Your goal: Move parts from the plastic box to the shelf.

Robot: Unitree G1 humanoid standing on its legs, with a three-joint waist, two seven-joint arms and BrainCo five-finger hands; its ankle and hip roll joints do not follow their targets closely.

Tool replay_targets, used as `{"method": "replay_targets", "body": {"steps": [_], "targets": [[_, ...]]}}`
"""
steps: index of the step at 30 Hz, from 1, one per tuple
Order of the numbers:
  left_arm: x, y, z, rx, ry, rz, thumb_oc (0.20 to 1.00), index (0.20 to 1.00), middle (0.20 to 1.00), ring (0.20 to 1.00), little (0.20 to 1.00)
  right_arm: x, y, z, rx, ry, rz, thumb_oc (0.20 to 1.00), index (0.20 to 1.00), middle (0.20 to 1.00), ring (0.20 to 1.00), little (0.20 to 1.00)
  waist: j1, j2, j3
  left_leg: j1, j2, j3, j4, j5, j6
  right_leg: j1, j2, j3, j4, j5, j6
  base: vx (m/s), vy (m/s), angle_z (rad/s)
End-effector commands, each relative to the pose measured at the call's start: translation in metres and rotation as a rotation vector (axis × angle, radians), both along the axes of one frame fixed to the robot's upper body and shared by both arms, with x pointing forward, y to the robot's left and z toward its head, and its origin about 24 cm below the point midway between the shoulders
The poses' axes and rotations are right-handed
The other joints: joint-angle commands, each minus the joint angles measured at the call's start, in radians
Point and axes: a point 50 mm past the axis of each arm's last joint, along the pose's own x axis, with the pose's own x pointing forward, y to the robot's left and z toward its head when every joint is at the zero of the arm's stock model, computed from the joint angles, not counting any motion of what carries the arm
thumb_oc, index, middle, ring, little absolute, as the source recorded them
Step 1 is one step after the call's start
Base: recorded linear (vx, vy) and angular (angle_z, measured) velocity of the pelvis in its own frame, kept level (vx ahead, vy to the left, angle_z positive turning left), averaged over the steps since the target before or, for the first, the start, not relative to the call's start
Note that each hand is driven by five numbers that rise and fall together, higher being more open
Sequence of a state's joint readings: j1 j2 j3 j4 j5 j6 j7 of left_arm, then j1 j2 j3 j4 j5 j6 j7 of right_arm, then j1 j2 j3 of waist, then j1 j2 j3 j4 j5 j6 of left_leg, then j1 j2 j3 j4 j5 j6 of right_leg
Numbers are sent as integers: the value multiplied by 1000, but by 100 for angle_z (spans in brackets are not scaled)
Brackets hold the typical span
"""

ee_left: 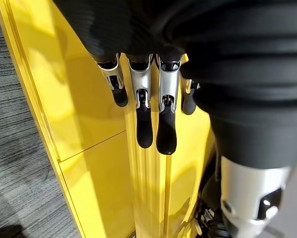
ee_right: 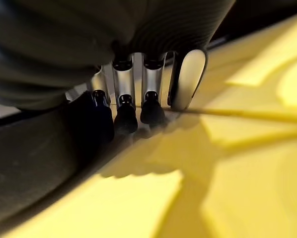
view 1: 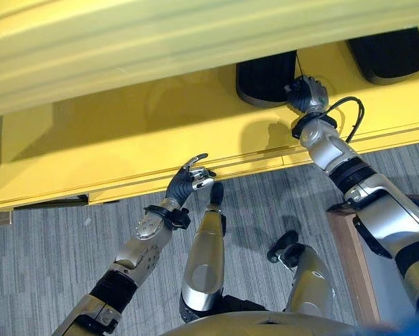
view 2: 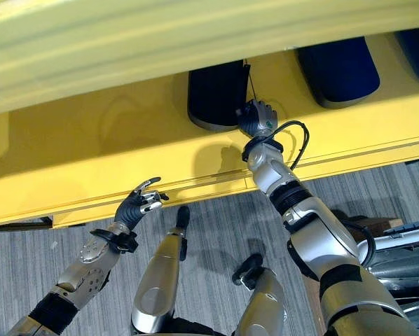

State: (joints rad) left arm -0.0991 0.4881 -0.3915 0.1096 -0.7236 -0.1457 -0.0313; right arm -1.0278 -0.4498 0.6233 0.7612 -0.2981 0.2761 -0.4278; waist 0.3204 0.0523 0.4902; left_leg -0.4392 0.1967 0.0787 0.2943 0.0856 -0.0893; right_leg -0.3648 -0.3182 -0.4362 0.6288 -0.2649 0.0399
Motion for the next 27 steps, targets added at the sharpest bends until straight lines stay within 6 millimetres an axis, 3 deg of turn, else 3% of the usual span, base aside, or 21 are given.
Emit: {"method": "replay_targets", "body": {"steps": [1, 10, 21, 27], "targets": [[-15, 12, -20, 70, 97, 13, 1000, 1000, 1000, 1000, 1000, 3, -6, 17, -148, -63, -21, 200, 200, 200, 200, 200, 19, -8, 30, -6, -27, 79, 50, -65, 62, 25, 52, -65, 10, 83, -6, 8, -36, 3], [-14, 18, -19, 84, 87, 15, 1000, 1000, 1000, 1000, 1000, 4, -3, 20, -345, -76, -29, 200, 200, 200, 200, 200, 36, -15, 30, -34, -22, 65, 67, -69, 63, 12, 53, -80, 27, 79, -4, 7, -29, 2], [-15, 20, -20, 95, 90, 3, 1000, 1000, 1000, 1000, 1000, 5, -7, 21, -437, -87, -77, 200, 200, 200, 200, 200, 42, -17, 30, -35, -19, 62, 75, -74, 62, 16, 55, -87, 26, 80, -2, 3, -10, 0], [-15, 20, -19, 94, 92, 1, 1000, 1000, 1000, 1000, 1000, 6, -24, 7, -256, 33, -165, 200, 200, 200, 200, 200, 39, -19, 30, -34, -17, 61, 73, -74, 60, 14, 55, -86, 26, 81, -1, 0, 0, 0]]}}
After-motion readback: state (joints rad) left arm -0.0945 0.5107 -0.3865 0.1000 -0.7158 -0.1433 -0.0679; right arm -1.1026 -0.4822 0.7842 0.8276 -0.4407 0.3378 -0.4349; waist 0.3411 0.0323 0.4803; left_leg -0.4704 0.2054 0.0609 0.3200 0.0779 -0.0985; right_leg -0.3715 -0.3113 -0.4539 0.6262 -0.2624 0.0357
